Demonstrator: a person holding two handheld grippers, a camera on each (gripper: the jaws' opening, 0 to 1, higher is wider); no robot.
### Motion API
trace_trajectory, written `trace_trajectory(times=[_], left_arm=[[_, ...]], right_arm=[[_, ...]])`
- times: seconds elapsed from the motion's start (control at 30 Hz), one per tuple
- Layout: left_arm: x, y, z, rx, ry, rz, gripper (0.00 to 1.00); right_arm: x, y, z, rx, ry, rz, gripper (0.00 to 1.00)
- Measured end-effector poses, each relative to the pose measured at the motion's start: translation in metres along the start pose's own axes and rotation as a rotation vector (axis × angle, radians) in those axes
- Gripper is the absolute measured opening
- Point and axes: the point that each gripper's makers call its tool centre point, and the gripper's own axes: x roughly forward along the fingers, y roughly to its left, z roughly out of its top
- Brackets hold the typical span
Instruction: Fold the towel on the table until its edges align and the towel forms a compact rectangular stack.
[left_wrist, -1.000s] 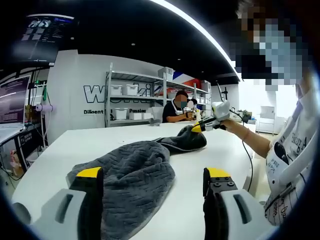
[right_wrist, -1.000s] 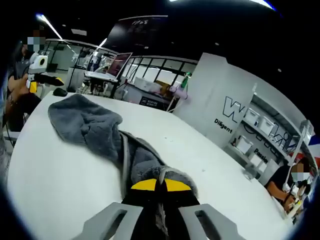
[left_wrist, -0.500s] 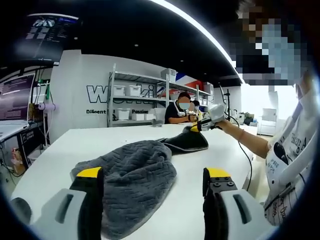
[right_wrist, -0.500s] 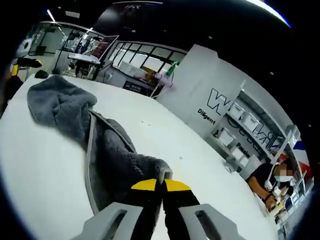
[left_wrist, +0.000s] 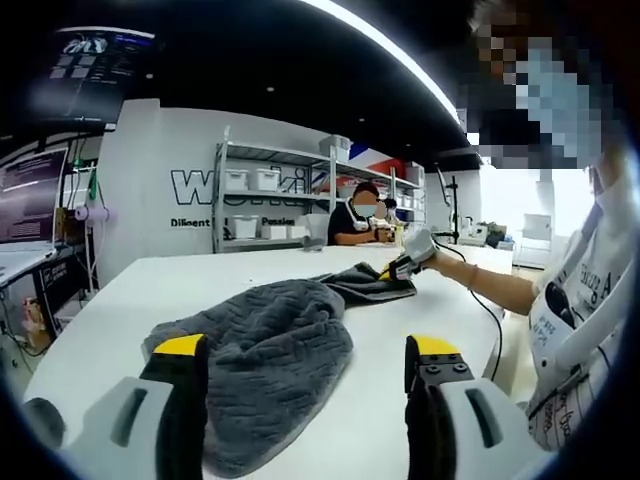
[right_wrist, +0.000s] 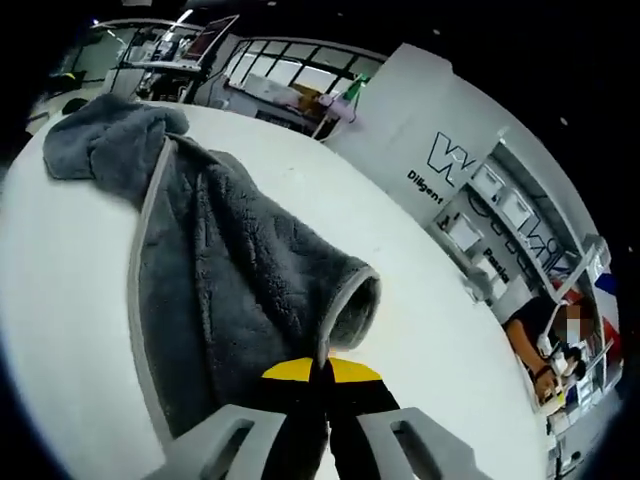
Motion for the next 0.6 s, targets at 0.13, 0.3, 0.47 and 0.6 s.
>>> trace_trajectory(times=[0.13,0.3,0.47,0.6], left_arm=[[0.0,0.0,0.002,-0.001,-0.007,-0.001,0.85],[0.001,-0.001,0.001,-0.001,0.0,-0.007,0.85],[0.001,-0.003,0.001,-0.002,-0.002,-0.015,0.84],[-0.001,-0.001,0.002,0.001,-0.001,-0.01,0.84]], right_arm=[[0.003,0.003,-0.002,0.002,0.0,0.008,0.03],[0.002,0.003,-0.002,0.008,-0.001,0.007,0.05],[-0.01,-0.011,-0.001,0.03,-0.006,-0.071,0.31],[-0.033,-0.017,0.004,0.044,-0.025,-0.12,0.41]])
